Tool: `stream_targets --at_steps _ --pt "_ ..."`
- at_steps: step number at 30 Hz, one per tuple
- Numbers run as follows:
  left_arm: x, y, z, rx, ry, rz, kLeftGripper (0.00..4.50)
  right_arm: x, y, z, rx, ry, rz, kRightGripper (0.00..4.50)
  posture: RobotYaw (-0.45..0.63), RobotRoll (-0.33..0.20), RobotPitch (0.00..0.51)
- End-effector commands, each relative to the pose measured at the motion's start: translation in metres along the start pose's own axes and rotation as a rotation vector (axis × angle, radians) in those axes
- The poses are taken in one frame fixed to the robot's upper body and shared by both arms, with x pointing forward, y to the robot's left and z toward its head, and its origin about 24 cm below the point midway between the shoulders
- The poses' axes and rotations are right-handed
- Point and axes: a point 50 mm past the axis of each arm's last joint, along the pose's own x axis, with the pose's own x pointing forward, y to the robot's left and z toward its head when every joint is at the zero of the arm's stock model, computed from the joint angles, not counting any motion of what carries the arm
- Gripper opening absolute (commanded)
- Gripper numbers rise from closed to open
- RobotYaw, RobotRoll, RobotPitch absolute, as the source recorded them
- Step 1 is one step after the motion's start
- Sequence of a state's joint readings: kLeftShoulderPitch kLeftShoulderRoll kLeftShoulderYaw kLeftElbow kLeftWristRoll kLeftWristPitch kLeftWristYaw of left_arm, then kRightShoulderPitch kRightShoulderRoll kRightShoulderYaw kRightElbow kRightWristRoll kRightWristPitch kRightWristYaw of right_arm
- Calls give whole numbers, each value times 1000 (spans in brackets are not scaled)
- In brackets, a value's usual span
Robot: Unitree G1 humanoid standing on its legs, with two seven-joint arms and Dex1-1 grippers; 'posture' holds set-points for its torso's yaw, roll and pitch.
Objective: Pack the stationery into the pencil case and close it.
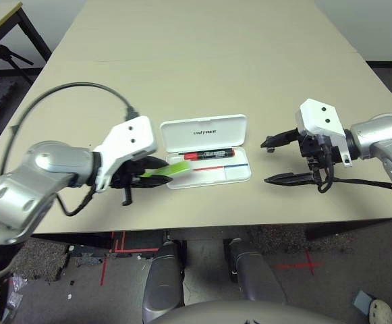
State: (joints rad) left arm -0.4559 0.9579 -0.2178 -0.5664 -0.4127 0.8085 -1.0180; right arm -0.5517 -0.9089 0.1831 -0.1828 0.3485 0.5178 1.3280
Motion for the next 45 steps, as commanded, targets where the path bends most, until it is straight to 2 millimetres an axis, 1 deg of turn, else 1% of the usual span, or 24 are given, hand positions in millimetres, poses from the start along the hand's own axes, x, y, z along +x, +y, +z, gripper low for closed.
stream_targets --at_steps 1,8,12,21,28,30,31,34,35,37,38,40,42,45 --pt "10 4 -1 17 7 -18 1078 -1 2 -6 8 28 -2 4500 -74 0 176" --pt "36 12 -7 52 35 -21 1078 0 5 -10 -3 50 -16 4500 -94 0 180" --pt "49 15 -3 59 19 -36 1078 -1 6 -12 -2 59 -24 4500 -102 0 181" --pt "62 14 -6 80 31 -57 1078 -1 9 -13 3 61 -38 4500 -130 0 186" --pt "67 14 -7 80 34 -57 1078 -2 11 -12 5 60 -50 4500 -143 0 188" --pt "66 14 -7 78 32 -60 1827 -2 11 -12 7 61 -53 4500 -143 0 188" --pt "65 14 -7 76 31 -61 2124 -2 11 -12 7 61 -54 4500 -144 0 190" --pt "60 13 -7 74 27 -57 3269 -3 10 -13 10 63 -58 4500 -144 0 190" --pt "58 13 -6 74 25 -52 3689 -4 10 -14 12 64 -60 4500 -144 0 190" --pt "50 14 -5 75 14 -37 4391 -5 9 -15 22 63 -68 4500 -138 0 190" --pt "44 14 -3 80 -5 -35 4477 -6 9 -15 35 60 -78 4500 -138 0 190" --pt "34 13 1 89 -56 -37 4477 -8 8 -16 67 57 -100 4500 -131 0 189" --pt "21 15 3 102 -105 -26 4477 -12 7 -19 134 86 -154 4500 -127 0 189" --pt "1 20 4 113 -154 19 4477 -16 2 -18 235 82 -257 4500 -124 0 191"
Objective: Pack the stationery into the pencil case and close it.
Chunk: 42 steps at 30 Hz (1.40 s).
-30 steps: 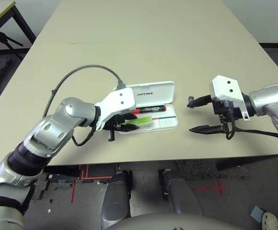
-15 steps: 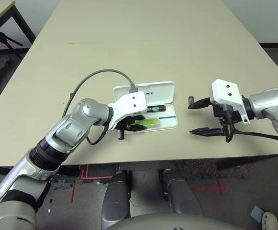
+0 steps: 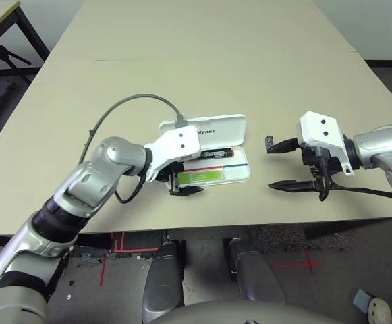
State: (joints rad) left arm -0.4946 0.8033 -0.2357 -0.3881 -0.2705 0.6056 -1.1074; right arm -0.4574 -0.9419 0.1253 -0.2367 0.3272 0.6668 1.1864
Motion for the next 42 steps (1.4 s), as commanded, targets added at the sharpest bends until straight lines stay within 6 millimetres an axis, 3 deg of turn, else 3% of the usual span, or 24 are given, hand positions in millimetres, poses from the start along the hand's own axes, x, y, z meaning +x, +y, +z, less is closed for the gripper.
stream_targets --at_steps 1,5,10,16,25,30,42 --pt "-20 3 6 41 -52 37 4477 -7 -4 4 120 -5 -115 4500 -124 0 191" --pt "-32 8 6 40 -56 86 4477 -12 -19 10 310 -41 -330 4500 -121 0 197" --pt "-30 9 4 37 -55 93 4477 -14 -45 14 531 -114 -641 4500 -137 0 200" --pt "-26 11 2 34 -54 95 4477 1 -47 18 640 -163 -762 4500 -141 0 201" --pt "-24 8 1 30 -36 97 4477 29 -35 14 688 -126 -758 4500 -123 0 206" --pt "-22 8 2 32 -33 98 4477 53 -27 1 722 -76 -692 4500 -118 0 207" --pt "-19 8 3 35 -33 98 4477 67 -17 -18 761 17 -640 4500 -106 0 203"
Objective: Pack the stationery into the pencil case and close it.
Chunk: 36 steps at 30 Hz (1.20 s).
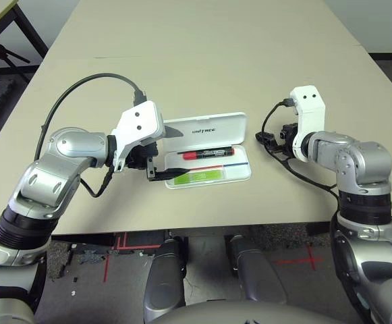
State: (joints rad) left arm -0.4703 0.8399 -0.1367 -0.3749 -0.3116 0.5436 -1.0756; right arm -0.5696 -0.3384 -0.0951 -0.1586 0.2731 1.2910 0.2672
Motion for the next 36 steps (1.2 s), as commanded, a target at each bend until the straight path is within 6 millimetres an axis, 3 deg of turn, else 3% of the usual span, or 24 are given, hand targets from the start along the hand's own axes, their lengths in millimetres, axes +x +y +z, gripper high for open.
stream_targets --at_steps 1,2,5,14,15,26,31,36 --pt "3 -2 1 9 7 -10 4477 2 0 -11 12 57 2 4500 -106 0 203" --pt "3 -1 1 8 7 -9 4477 2 1 -13 11 61 5 4500 -106 0 203" --pt "4 -1 2 9 5 -8 4500 3 1 -16 10 63 7 3917 -109 0 199" --pt "3 1 1 11 8 -3 4500 -1 -8 -10 -51 22 -1 488 -109 0 196" --pt "2 1 1 11 9 -1 4500 -1 -10 -8 -67 12 0 334 -108 0 195" --pt "1 3 -2 8 20 5 4500 -15 -30 17 -565 -85 121 335 -111 0 195" --pt "1 5 -3 7 18 14 4500 -31 -28 26 -841 -97 373 335 -112 0 193" --pt "2 5 -4 8 17 15 4500 -45 -17 31 -965 -110 640 335 -108 0 192"
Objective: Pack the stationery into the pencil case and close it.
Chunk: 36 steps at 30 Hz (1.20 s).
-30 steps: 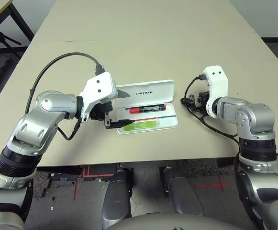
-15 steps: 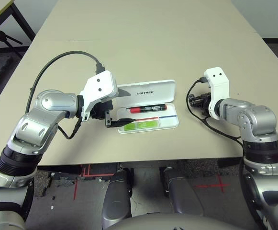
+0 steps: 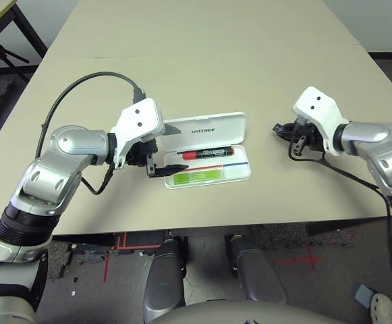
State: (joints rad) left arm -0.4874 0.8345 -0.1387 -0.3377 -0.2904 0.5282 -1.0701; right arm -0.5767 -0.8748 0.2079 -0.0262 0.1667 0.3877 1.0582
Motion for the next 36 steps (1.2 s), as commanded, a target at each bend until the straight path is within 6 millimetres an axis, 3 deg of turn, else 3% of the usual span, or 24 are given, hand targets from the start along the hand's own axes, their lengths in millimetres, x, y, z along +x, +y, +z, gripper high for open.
stream_targets --at_steps 1,6,10,28,36 --pt "2 -1 -1 6 7 -12 4500 -3 8 10 -68 -76 187 335 -108 0 192" --pt "1 -1 -1 6 6 -8 4500 -7 17 20 -102 -133 358 335 -103 0 191" --pt "2 -2 0 5 3 -8 4500 1 27 22 -116 -138 449 335 -103 0 190" --pt "2 -4 -3 -8 8 2 4500 44 36 24 -259 -177 454 334 -73 0 186" --pt "-2 -3 -3 -20 3 15 4500 54 37 22 -261 -186 449 334 -65 0 186"
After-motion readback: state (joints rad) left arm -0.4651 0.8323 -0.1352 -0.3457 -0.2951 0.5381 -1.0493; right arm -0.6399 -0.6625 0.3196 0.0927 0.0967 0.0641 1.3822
